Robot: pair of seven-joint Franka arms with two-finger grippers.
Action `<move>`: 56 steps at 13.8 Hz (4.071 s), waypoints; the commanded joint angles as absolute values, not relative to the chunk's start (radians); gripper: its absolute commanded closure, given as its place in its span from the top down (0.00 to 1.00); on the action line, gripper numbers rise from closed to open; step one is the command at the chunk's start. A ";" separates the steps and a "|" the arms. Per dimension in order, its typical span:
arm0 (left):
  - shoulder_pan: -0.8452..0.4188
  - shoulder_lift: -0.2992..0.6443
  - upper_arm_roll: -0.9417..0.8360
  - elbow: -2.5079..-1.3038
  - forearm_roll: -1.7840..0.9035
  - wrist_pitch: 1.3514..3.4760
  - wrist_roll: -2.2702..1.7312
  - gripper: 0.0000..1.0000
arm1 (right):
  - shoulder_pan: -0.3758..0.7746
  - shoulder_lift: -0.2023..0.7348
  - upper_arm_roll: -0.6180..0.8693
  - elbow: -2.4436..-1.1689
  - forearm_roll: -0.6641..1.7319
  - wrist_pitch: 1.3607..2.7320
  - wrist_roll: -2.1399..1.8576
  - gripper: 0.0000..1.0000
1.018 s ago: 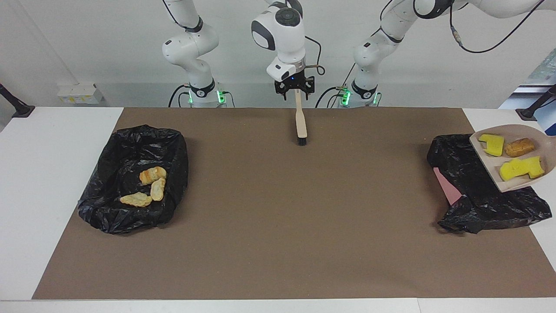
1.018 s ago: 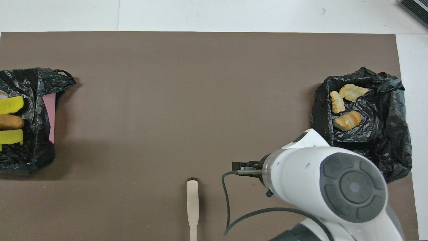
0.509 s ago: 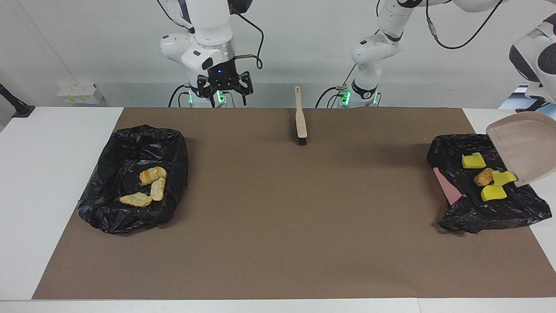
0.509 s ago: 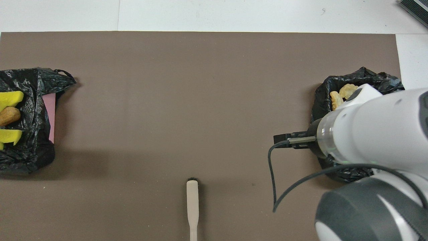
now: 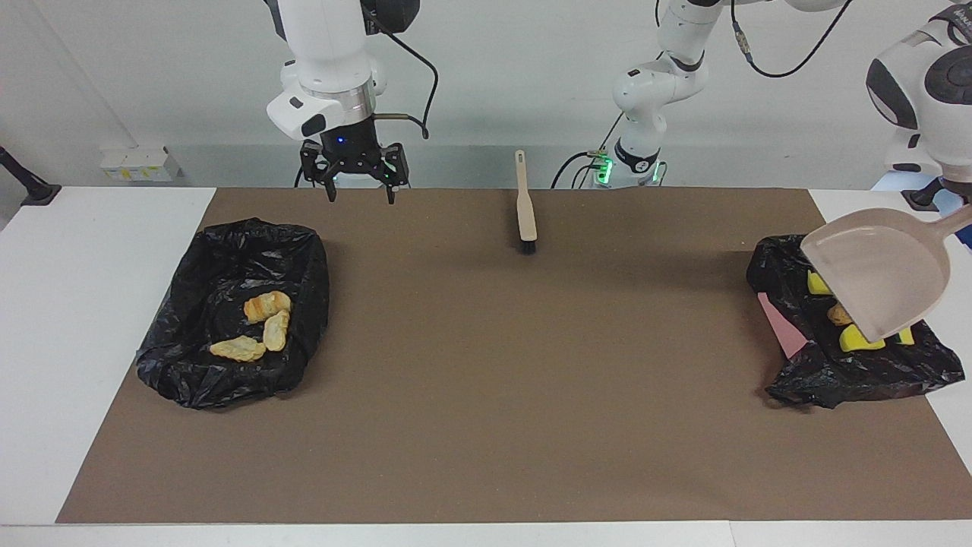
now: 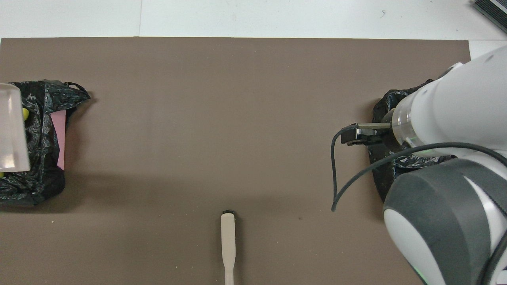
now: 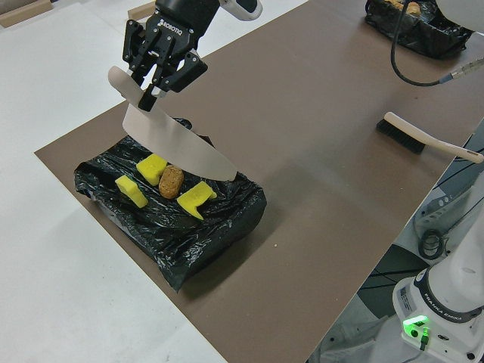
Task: Sweep and dump trash in bin
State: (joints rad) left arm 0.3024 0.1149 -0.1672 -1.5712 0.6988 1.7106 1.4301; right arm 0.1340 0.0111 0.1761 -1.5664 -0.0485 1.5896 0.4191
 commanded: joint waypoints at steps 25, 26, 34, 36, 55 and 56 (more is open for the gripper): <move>-0.339 0.210 -0.158 -1.902 0.023 2.124 -0.333 0.00 | -0.023 -0.028 0.206 -1.586 -0.011 1.542 0.416 1.00; -0.366 0.213 -0.158 -1.942 0.023 2.185 -0.362 0.00 | -0.035 -0.032 0.210 -1.588 -0.009 1.540 0.397 1.00; -0.345 0.193 -0.146 -1.916 0.028 2.149 -0.462 1.00 | -0.025 -0.025 0.196 -1.582 -0.006 1.539 0.382 1.00; -0.286 0.193 -0.146 -1.861 0.028 2.102 -0.448 1.00 | -0.035 -0.025 0.196 -1.585 -0.008 1.539 0.383 1.00; 0.103 -0.014 -0.138 -1.637 0.023 1.550 0.106 1.00 | -0.061 -0.021 0.190 -1.571 -0.011 1.552 0.379 1.00; 0.103 -0.012 -0.137 -1.617 0.025 1.525 0.107 1.00 | -0.060 -0.021 0.190 -1.571 -0.009 1.565 0.379 1.00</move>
State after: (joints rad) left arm 0.0980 -0.0222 -0.1350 -1.6827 0.0327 1.6022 0.0906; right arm -0.0464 -0.0150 0.1847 -1.5695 -0.0301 1.5426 0.4091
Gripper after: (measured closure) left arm 0.000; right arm 0.000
